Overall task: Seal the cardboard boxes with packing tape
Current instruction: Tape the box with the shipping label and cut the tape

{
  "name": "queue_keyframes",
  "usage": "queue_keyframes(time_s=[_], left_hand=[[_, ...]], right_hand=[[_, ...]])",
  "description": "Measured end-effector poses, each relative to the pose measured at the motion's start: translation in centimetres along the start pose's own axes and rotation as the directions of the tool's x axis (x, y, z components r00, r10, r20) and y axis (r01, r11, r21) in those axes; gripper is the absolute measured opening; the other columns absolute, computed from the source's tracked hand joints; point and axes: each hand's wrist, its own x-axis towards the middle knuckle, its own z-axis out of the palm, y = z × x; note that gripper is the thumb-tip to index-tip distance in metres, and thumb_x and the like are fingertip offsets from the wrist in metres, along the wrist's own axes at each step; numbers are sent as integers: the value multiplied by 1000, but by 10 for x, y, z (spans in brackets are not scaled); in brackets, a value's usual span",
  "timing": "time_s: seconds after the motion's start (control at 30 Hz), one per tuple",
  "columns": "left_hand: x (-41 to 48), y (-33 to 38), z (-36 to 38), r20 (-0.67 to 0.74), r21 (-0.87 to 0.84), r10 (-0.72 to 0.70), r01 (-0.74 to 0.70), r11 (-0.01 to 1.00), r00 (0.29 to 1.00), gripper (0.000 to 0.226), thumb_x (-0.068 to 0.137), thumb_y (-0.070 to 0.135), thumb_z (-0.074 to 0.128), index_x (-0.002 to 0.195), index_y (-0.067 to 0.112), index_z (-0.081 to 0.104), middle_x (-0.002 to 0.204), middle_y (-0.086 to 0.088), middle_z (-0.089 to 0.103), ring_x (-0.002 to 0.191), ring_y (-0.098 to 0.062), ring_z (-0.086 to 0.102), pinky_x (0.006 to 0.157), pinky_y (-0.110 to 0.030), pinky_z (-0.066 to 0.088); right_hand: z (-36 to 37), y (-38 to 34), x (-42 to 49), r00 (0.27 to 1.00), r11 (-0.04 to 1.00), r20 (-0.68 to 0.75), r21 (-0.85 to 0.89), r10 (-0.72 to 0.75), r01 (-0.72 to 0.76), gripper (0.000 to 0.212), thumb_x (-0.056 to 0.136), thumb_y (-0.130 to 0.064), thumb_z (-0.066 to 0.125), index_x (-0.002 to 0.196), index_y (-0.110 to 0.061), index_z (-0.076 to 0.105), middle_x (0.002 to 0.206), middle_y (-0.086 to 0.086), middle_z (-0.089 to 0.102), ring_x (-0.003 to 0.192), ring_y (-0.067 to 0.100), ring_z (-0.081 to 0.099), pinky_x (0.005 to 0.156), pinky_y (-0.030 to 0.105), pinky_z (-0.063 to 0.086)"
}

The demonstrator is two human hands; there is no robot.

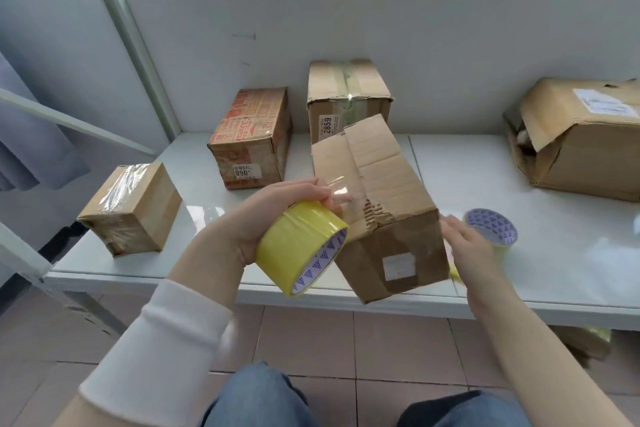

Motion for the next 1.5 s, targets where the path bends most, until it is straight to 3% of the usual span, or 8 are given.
queue_keyframes(time_s=[0.17,0.33,0.43,0.6,0.73,0.97,1.2,1.5], left_hand=[[10,-6,12,29,34,-63,62,997,998,18,72,33,67,59,24,60,126,-21,47,108,-31,41,75,-31,37],[8,-3,15,-123,-156,-8,-11,988,992,12,75,19,58,67,16,49,120,-8,66,98,-22,63,86,-35,53],[-2,8,0,-271,-211,31,-91,973,962,9,74,23,56,74,16,49,110,-5,71,85,-17,71,65,-29,59],[1,36,-32,-596,-115,64,-163,980,800,18,88,23,57,102,13,62,83,1,73,55,-11,66,48,-22,52],[26,45,-39,-616,164,124,-27,986,778,15,88,26,61,86,12,66,76,-5,65,56,-17,60,55,-26,48],[64,35,-26,-553,664,22,424,617,833,79,69,74,60,116,11,54,108,-4,55,98,-22,54,78,-33,42],[89,52,-11,-551,790,-33,534,300,834,101,68,80,53,138,8,43,141,-10,46,129,-30,43,106,-44,37],[113,62,-5,-642,751,-193,660,38,742,116,52,87,58,143,20,35,144,-6,42,131,-35,39,106,-48,34]], right_hand=[[-8,-30,-8,991,980,130,199,-11,-15,44,90,-58,29,105,-32,62,101,-8,68,97,7,60,80,26,44],[-6,-25,-8,993,993,115,109,26,-38,46,88,-24,60,131,-19,45,115,-1,59,102,13,57,84,31,48],[2,-23,-12,982,985,186,155,43,-72,40,88,-14,58,125,-23,48,113,-1,61,101,13,59,80,28,47],[9,-28,-8,972,998,229,38,48,-58,43,88,-12,53,129,-25,45,114,-2,59,101,14,56,69,24,40],[7,-46,4,951,991,294,-121,94,-60,59,87,-16,58,140,-28,34,122,-1,54,100,14,55,70,25,41],[17,-70,20,947,933,310,-359,88,31,70,84,-47,60,143,-21,32,122,-4,53,91,7,54,72,22,42],[22,-70,30,941,932,299,-359,160,-44,71,80,-54,62,137,-23,32,118,-2,54,103,18,57,87,32,47],[27,-66,35,958,897,259,-441,122,5,72,81,-49,63,134,-20,25,117,2,53,102,21,58,89,38,49]])
